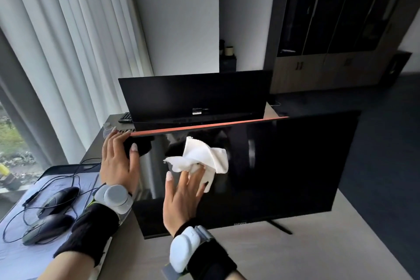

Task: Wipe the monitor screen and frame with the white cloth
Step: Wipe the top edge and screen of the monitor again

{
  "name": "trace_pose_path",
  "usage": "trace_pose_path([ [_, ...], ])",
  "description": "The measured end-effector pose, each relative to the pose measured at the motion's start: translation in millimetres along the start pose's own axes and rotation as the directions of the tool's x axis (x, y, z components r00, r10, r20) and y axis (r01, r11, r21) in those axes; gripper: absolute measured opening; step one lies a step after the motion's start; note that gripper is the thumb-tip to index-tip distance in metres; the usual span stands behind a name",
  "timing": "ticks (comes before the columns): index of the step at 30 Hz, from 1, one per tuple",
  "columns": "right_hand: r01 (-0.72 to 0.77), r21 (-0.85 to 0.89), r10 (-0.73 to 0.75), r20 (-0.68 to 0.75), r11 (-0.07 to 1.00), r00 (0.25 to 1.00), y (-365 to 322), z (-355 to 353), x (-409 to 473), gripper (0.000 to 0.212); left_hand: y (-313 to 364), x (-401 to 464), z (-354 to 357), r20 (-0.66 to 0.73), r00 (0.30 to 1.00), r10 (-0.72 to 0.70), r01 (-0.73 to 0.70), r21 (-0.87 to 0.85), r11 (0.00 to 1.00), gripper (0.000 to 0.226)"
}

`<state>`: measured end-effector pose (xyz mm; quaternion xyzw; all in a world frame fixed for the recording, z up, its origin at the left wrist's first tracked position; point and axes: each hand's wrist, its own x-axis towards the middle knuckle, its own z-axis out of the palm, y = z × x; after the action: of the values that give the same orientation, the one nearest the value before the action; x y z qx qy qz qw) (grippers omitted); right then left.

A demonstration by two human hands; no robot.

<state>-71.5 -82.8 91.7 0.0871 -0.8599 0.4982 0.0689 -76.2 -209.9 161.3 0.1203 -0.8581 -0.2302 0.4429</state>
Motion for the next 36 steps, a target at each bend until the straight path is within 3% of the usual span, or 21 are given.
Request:
trace_pose_path([
  [4,0.007,0.058,-0.002,-0.085,0.998,0.996,-1,-30,27,0.05,1,0,1,-0.012,1.0,-0.026,0.026,-0.001,1.0,0.036],
  [8,-0.004,0.144,0.048,-0.301,0.99,0.952,7,-86,68,0.055,2,0,5,-0.042,0.999,-0.031,0.03,-0.008,1.0,0.036],
  [13,0.006,0.213,0.122,-0.584,0.977,0.802,51,-161,110,0.044,-5,0,11,-0.053,0.999,-0.009,0.009,0.0,1.0,0.04],
  [18,-0.241,0.303,0.383,-0.621,0.922,0.684,111,-186,97,0.048,-11,-1,17,-0.103,0.994,-0.027,0.026,-0.006,1.0,0.034],
  [20,-0.301,0.295,0.42,-0.579,0.907,0.699,119,-169,81,0.053,-14,-1,19,-0.108,0.994,-0.015,0.015,-0.005,1.0,0.035],
  [23,-0.319,0.353,0.448,-0.388,0.88,0.805,106,-121,57,0.053,-14,-1,19,-0.1,0.994,-0.033,0.032,-0.007,0.999,0.036],
  [29,-0.137,0.298,0.2,-0.193,0.945,0.961,23,-38,14,0.06,-2,-3,10,-0.053,0.998,-0.039,0.038,-0.013,0.999,0.041],
  [33,0.107,0.277,-0.03,-0.268,0.955,0.963,-18,-42,18,0.059,5,-3,3,-0.026,0.998,-0.057,0.056,-0.004,0.998,0.044],
  [36,0.2,0.265,-0.09,-0.375,0.943,0.922,-17,-78,48,0.056,7,-3,1,-0.012,0.999,-0.052,0.052,-0.007,0.999,0.046],
])
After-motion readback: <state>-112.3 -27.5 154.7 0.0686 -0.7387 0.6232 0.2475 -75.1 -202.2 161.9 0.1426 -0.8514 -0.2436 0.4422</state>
